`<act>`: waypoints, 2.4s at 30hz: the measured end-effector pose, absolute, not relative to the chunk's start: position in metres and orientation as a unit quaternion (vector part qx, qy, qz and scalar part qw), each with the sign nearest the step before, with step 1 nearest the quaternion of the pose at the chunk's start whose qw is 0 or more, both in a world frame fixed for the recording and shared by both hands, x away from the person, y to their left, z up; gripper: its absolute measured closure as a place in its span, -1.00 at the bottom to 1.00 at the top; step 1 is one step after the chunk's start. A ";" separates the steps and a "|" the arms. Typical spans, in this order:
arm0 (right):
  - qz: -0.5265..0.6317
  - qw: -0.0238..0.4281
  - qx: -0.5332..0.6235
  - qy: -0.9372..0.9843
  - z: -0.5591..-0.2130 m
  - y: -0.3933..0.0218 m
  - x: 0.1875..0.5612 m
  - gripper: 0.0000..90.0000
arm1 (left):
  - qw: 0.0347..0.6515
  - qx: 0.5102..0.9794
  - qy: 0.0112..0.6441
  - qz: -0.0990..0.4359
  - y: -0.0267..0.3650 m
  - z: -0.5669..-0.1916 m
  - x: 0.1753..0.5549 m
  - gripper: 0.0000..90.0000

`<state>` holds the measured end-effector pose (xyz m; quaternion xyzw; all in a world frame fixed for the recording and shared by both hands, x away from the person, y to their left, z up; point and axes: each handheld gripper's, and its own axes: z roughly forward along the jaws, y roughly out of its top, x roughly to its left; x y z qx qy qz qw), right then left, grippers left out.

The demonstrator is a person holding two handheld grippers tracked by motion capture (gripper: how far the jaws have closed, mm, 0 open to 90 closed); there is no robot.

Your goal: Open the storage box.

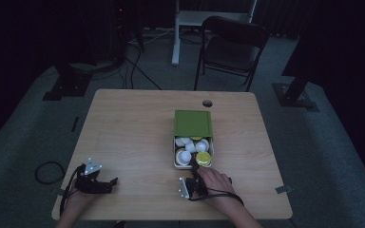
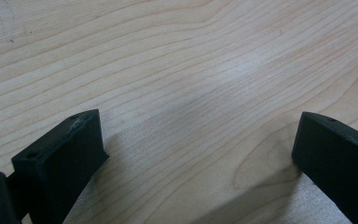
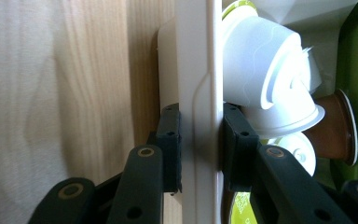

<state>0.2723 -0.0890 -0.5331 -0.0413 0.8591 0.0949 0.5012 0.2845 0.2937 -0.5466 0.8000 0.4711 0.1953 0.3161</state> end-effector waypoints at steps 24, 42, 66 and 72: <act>0.092 0.485 -0.060 0.868 -0.534 -0.090 0.238 0.63 | 0.316 0.800 0.471 0.195 0.294 -0.547 0.285 -0.95; 0.102 0.469 -0.063 0.875 -0.531 -0.092 0.222 0.63 | 0.316 0.800 0.471 0.195 0.294 -0.547 0.284 -0.95; 0.192 0.398 -0.023 0.897 -0.496 -0.096 0.214 0.49 | 0.316 0.800 0.471 0.195 0.294 -0.547 0.285 -0.95; 0.233 0.379 0.005 0.896 -0.483 -0.104 0.219 0.45 | 0.316 0.800 0.471 0.195 0.294 -0.547 0.285 -0.95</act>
